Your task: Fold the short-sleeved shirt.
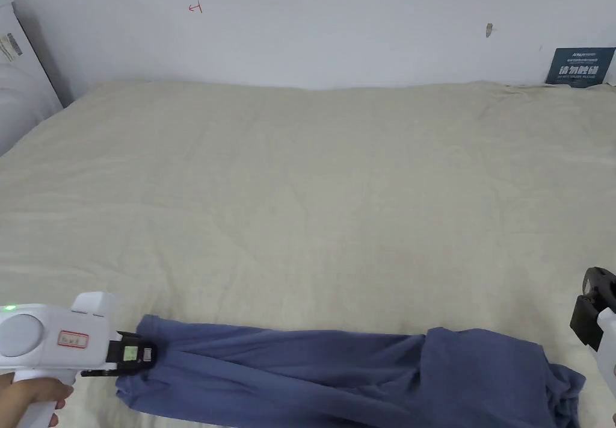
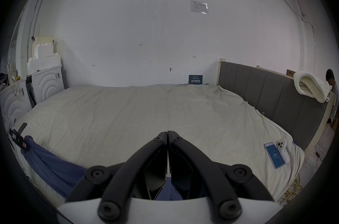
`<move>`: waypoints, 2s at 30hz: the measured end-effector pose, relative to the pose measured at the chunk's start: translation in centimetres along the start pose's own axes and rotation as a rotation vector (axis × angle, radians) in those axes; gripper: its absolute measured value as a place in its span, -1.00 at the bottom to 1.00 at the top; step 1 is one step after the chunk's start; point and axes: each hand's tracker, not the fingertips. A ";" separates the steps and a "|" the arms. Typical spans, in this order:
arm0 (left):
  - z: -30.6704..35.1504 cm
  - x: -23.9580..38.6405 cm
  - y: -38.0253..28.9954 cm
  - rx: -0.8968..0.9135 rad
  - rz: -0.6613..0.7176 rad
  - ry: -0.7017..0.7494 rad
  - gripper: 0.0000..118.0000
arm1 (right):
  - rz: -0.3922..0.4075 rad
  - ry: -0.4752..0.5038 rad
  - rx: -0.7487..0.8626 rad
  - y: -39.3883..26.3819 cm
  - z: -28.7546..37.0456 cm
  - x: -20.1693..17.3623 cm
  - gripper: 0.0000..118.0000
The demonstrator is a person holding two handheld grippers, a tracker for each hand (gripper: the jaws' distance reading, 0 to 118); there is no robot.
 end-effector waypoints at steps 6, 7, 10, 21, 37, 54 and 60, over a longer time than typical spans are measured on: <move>2.8 -0.7 0.3 0.013 0.009 0.066 -0.91 | -0.011 -0.010 0.000 -0.1 0.1 0.7 -1.00; 3.0 -0.8 0.3 0.013 0.019 0.078 -0.91 | -0.012 -0.010 0.001 -0.2 0.1 0.8 -1.00; 3.1 -0.1 0.3 0.006 0.040 0.096 -0.91 | -0.014 -0.011 0.000 -0.2 0.2 1.0 -1.00; -1.7 10.1 1.2 -0.035 -0.038 -0.038 -0.91 | -0.014 -0.005 -0.003 -0.4 0.8 1.4 -1.00; -10.8 23.7 0.4 -0.165 -0.272 -0.124 -0.90 | -0.003 -0.020 -0.014 -0.9 1.5 3.1 -1.00; -8.3 23.9 -0.1 -0.087 -0.250 -0.212 0.95 | -0.016 -0.020 -0.017 -0.9 1.1 3.7 -1.00; -4.5 21.3 0.2 0.070 -0.252 -0.151 0.95 | -0.011 -0.010 -0.009 -0.5 1.2 2.9 -1.00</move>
